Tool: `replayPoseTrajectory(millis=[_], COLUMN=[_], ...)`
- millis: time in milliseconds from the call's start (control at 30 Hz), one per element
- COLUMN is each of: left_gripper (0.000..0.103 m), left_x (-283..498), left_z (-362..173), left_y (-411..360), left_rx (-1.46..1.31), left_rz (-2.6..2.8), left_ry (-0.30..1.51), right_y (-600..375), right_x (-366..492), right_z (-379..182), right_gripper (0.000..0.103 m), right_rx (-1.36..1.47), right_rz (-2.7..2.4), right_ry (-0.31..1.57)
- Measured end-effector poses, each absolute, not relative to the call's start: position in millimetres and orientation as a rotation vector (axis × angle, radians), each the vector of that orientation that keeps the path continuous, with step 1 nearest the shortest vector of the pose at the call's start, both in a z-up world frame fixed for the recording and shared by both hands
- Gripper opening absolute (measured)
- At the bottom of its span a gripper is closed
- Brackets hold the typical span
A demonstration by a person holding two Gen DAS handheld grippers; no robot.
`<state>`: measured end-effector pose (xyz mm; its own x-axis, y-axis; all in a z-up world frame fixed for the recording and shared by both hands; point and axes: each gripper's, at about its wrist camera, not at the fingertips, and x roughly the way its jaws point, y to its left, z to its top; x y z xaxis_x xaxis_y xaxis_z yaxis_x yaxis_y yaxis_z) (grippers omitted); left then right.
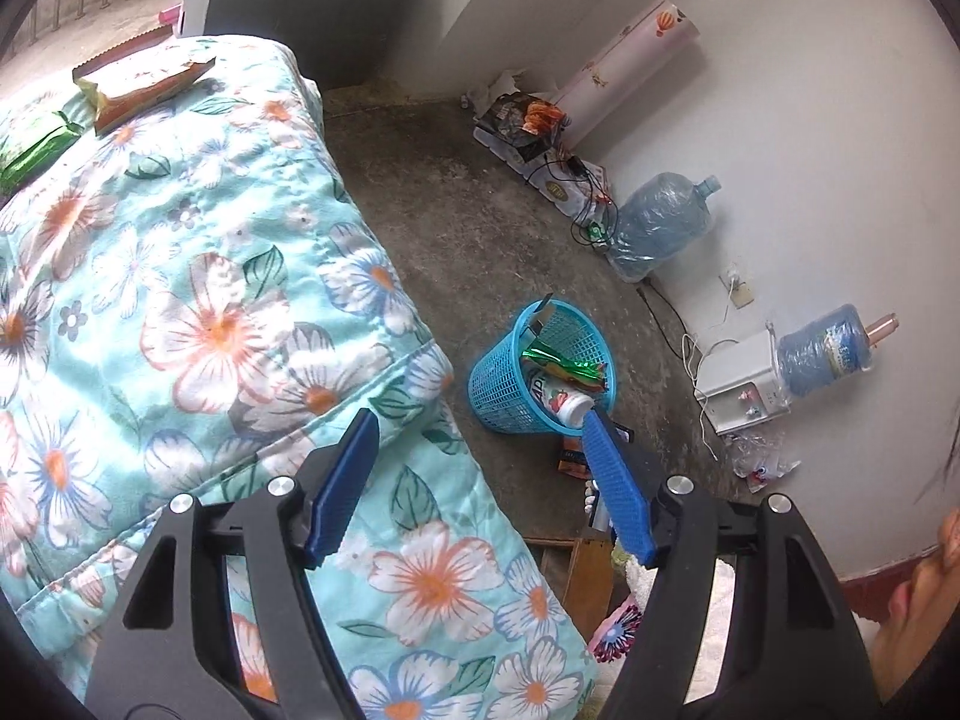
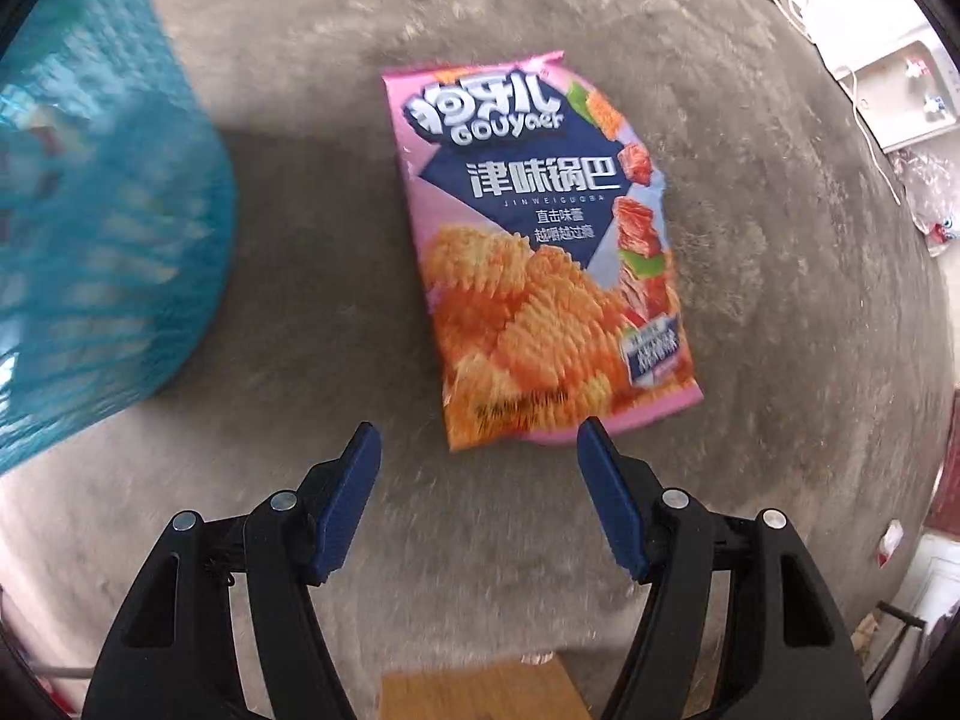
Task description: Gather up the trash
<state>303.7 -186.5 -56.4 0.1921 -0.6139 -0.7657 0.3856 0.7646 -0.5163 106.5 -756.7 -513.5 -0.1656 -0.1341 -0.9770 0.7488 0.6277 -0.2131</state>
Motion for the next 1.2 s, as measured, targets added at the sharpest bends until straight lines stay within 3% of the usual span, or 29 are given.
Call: replayPoseTrajectory(millis=[200, 267, 400, 467, 533, 600, 633, 667, 700, 933, 1033, 1200], left_gripper=[0.066, 0.066, 0.066, 0.066, 0.066, 0.066, 0.066, 0.066, 0.066, 0.066, 0.066, 0.066], left_x=[316.2, 317.5, 318.7, 319.4, 320.9, 320.7, 320.4, 319.9, 319.3, 311.0, 307.9, 299.8], left_z=[-72.5, -74.5, -74.5, -73.0, -70.5, -66.6, -65.0, -63.8, -61.5, -48.1, -44.7, -34.3], left_y=[-172.7, -172.2, -173.7, -173.0, -171.6, -171.1, -170.1, -169.0, -167.9, -152.6, -143.5, -130.8], left_rx=[-0.275, -0.267, -0.262, -0.264, -0.269, -0.27, -0.272, -0.274, -0.276, -0.303, -0.333, -0.353], left_rz=[-0.651, -0.645, -0.649, -0.648, -0.65, -0.653, -0.656, -0.658, -0.659, -0.674, -0.68, -0.694], left_ry=[1.236, 1.239, 1.232, 1.226, 1.216, 1.206, 1.203, 1.2, 1.198, 1.157, 1.146, 1.115], right_y=[-769.4, -776.5, -788.9, -791.1, -790.9, -789.9, -790.1, -790.1, -790.6, -794.9, -789.0, -742.1], right_x=[109.4, 103.1, 87.1, 79.9, 71.7, 66.7, 65.2, 63.1, 60.3, 34.5, 25.3, 63.2], right_z=[-553.9, -553.9, -553.3, -551.6, -549.8, -546.0, -543.7, -541.5, -539.3, -472.5, -418.7, -302.2], right_gripper=[0.071, 0.078, 0.078, 0.068, 0.066, 0.041, 0.024, 0.014, 0.01, 0.005, 0.005, 0.005], right_rx=[0.49, 0.512, 0.65, 0.696, 0.755, 0.811, 0.832, 0.828, 0.839, 0.879, 0.88, 0.64], right_rz=[-0.887, -0.926, -0.908, -0.903, -0.904, -0.888, -0.891, -0.915, -0.926, -0.982, -0.965, -0.804], right_ry=[1.642, 1.6, 1.55, 1.522, 1.485, 1.442, 1.431, 1.436, 1.436, 1.247, 1.106, 0.93])
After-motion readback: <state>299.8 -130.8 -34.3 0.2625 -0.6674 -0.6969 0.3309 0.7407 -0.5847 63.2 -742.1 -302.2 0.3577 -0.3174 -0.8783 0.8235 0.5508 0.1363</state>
